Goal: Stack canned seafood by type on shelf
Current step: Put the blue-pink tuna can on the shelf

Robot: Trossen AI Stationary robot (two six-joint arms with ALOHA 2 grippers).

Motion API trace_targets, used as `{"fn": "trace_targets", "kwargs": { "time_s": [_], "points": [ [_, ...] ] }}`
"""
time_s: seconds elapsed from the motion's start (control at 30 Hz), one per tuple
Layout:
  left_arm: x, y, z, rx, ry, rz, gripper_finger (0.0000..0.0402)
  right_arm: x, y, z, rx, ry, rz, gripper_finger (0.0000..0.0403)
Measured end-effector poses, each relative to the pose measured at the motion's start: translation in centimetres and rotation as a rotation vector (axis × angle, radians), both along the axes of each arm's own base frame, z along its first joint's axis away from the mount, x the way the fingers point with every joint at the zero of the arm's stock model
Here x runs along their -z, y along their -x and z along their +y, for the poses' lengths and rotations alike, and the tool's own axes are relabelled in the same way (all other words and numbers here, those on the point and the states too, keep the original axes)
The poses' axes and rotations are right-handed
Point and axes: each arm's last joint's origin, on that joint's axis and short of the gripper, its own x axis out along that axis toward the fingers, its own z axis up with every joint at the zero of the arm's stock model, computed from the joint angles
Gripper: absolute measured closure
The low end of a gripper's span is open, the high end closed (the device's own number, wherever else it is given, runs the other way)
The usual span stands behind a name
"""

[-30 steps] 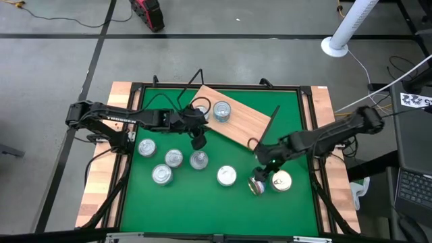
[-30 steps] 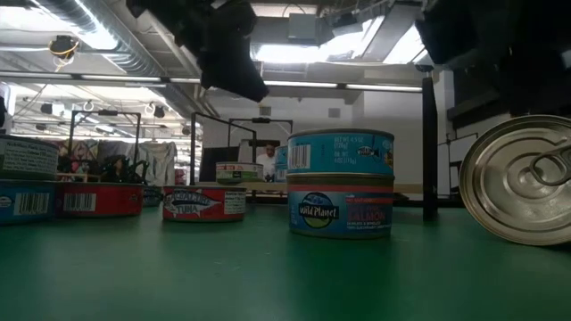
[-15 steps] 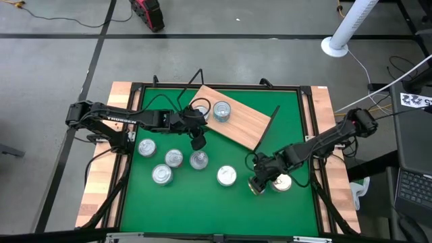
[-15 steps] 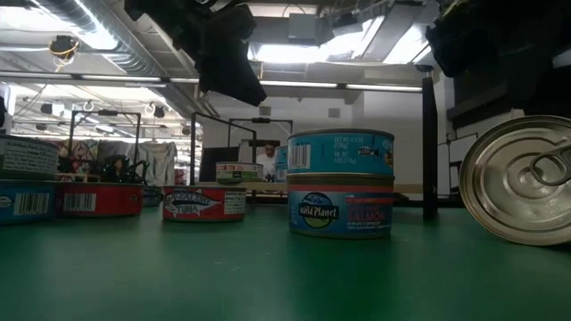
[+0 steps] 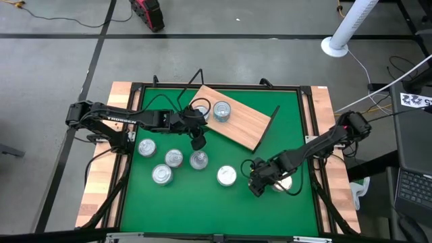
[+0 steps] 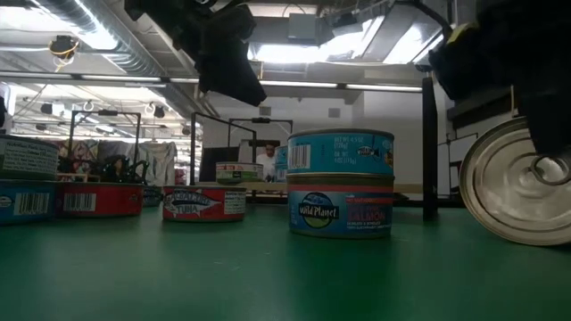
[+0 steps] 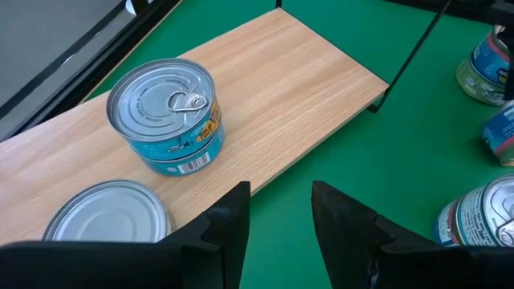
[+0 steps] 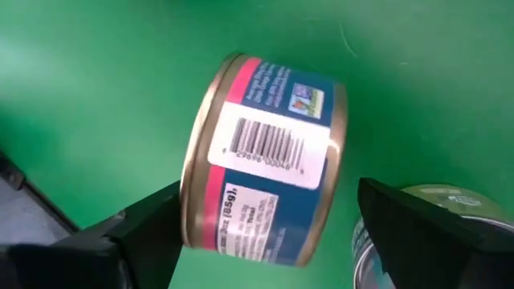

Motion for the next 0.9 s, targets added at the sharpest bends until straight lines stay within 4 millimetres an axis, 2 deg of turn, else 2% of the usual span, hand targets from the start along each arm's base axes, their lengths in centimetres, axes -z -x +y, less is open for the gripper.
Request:
{"fn": "trace_targets", "kwargs": {
  "time_s": [0.13, 0.37, 0.5, 0.6, 0.73, 0.9],
  "points": [
    [0.0, 0.0, 0.0, 0.0, 0.0, -0.001, 0.0273, 0.1, 0.0, 0.0, -0.002, 0.002, 0.003, 0.0108],
    [0.0, 0.0, 0.0, -0.001, 0.001, -0.002, 0.0273, 0.0, 0.0, 0.1, -0.024, -0.022, 0.01, 0.0221],
    [0.0, 0.0, 0.0, -0.001, 0.001, -0.002, 0.0273, -0.2, 0.0, 0.2, -0.043, -0.061, 0.028, 0.0221],
    [0.0, 0.0, 0.0, -0.001, 0.001, -0.002, 0.0273, -1.2, -0.5, 0.6, -0.08, -0.111, 0.005, 0.0221],
    [0.0, 0.0, 0.0, -0.001, 0.001, -0.003, 0.0273, -3.5, -1.5, 0.2, -0.137, -0.151, -0.017, 0.0221],
    [0.0, 0.0, 0.0, -0.001, 0.001, -0.003, 0.0273, -7.6, -3.4, -1.6, -0.193, -0.176, -0.105, 0.0208]
  ]
}}
